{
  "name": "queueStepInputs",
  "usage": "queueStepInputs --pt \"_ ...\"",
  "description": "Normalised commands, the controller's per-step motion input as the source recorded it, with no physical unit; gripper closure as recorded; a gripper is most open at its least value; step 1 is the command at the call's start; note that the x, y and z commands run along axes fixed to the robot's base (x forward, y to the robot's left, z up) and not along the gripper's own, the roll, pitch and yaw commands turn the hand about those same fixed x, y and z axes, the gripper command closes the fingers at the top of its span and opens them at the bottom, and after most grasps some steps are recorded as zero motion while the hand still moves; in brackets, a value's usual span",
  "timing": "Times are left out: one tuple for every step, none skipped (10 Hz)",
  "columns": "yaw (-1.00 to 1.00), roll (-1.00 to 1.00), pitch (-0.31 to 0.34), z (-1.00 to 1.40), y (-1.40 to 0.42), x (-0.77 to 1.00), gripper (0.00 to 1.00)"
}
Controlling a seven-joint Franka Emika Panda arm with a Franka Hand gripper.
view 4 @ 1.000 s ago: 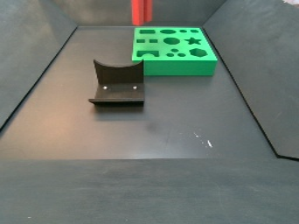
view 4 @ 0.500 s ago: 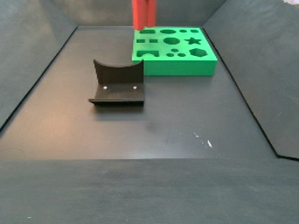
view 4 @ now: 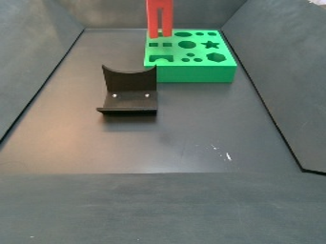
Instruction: Insert the double-square object.
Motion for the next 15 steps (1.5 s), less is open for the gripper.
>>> queueStepInputs --pt "-0.71 0.00 0.007 -0.22 0.29 -0.13 1.00" --pt "-0.14 0.00 0.000 -0.08 0.05 -0.12 1.00" --pt "-0.05 0.01 0.010 -0.04 0.00 0.00 1.00" --pt "-0.12 0.00 0.000 -0.09 0.00 0.03 1.00" --pt "-0.48 0.00 0.006 -0.13 -0.02 0.20 1.00" --pt "-0.43 0.00 0.036 -0.13 0.00 0.15 1.00" --pt "-0.30 0.02 0.100 -0.25 0.00 0.38 1.00" --pt "-0.18 0.03 0.100 -0.22 0.00 0.26 1.00" --pt "-0.05 0.05 0.064 -0.17 0.00 0.00 1.00" --pt "0.00 0.04 0.007 -0.14 0.00 -0.04 1.00" --pt "0.00 0.00 0.000 -0.22 0.00 -0.05 1.00" --pt "0.03 0.00 -0.007 -0.34 0.00 0.00 1.00" --pt "0.00 0.04 -0.003 -0.39 0.00 0.00 1.00" --pt "-0.09 0.11 0.000 -0.36 0.00 0.00 1.00" --pt "-0.06 0.05 0.000 -0.25 0.00 0.00 1.00"
